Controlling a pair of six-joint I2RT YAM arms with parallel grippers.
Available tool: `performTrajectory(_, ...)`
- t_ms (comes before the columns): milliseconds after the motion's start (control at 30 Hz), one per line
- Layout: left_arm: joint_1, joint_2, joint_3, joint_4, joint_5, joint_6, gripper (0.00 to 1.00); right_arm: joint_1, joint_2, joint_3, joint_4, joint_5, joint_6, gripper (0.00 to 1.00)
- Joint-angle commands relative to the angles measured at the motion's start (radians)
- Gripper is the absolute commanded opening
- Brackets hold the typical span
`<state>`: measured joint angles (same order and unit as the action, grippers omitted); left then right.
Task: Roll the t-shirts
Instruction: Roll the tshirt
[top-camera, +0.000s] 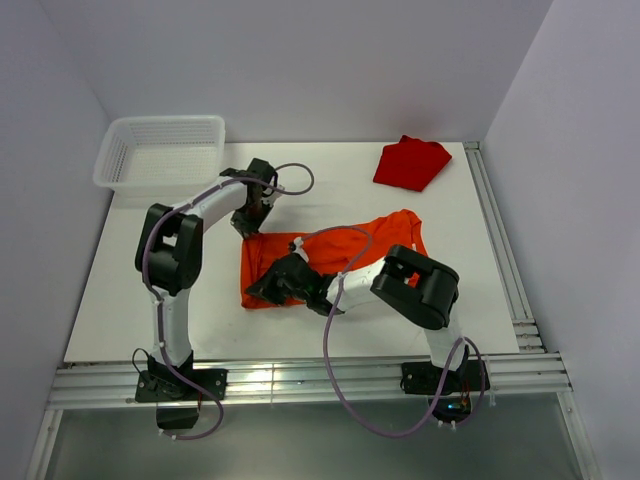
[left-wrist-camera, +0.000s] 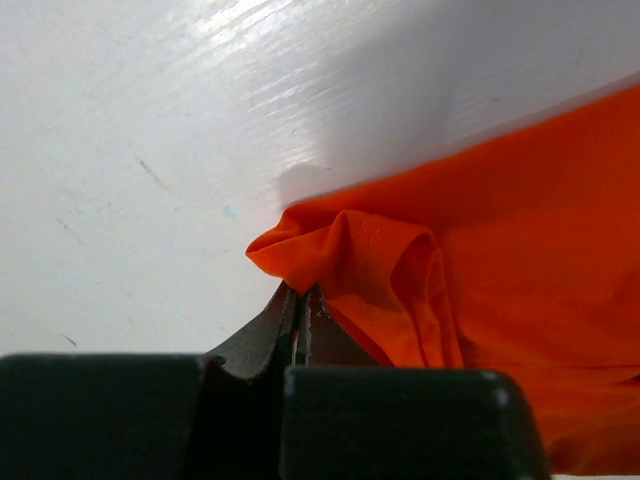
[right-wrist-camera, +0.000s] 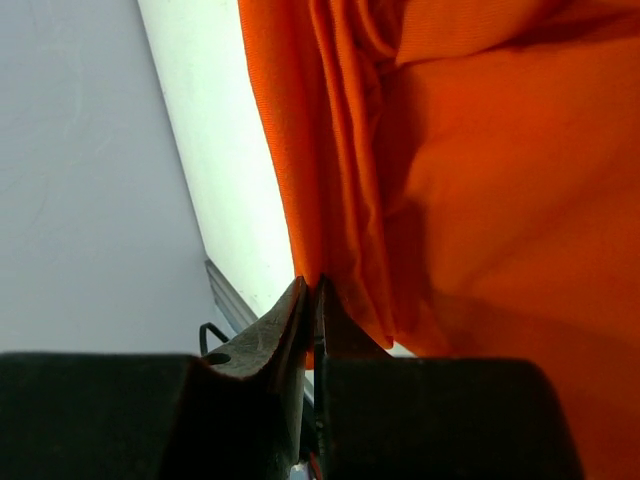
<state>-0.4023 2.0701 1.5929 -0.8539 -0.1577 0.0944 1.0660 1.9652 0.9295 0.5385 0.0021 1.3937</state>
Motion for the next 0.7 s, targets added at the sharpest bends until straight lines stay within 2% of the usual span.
performTrajectory(0,0.022,-0.079,-0.014,0.078,-0.063,0.039,0.0,0.012,-0.028,0.041,-0.006,-0.053,-0.009,0.07)
performTrajectory(267,0.04,-0.076,0.013,0.049,-0.069,0.038,0.0,0.018,-0.023,0.065,-0.018,-0.048,-0.016,0.06)
performTrajectory(667,0.002,-0.033,0.033,0.041,-0.111,0.031,0.0,0.018,0.004,0.045,0.006,-0.044,0.011,0.06)
